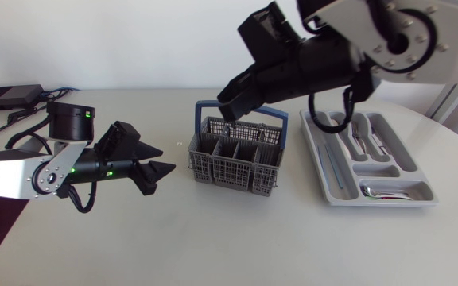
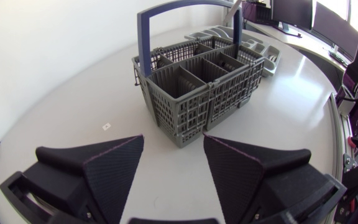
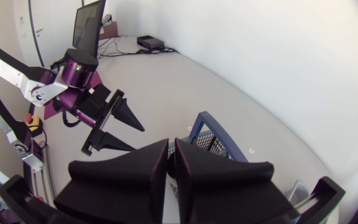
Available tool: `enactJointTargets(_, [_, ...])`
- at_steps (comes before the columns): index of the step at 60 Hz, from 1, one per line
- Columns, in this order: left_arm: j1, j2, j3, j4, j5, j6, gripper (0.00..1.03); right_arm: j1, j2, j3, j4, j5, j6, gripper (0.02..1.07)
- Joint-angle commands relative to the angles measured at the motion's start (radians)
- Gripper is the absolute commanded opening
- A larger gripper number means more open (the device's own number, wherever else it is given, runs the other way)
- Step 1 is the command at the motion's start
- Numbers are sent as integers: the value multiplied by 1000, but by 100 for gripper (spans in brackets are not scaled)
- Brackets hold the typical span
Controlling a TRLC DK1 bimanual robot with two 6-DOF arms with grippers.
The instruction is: Sort the cutlery from the basket into the organizer compartments.
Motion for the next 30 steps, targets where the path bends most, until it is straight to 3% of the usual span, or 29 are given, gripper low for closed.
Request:
enactJointTargets(1, [-12, -28, -19, -15, 6, -5, 67, -29, -47, 17, -68, -26, 53, 7])
enactJointTargets(22, [-47, -34, -6, -35, -44, -11, 67, -216, -237, -142, -295, -40, 38, 7])
enactJointTargets(30, [-50, -34, 11, -46, -61, -16, 67, -328, -282, -238, -316, 30, 0, 7])
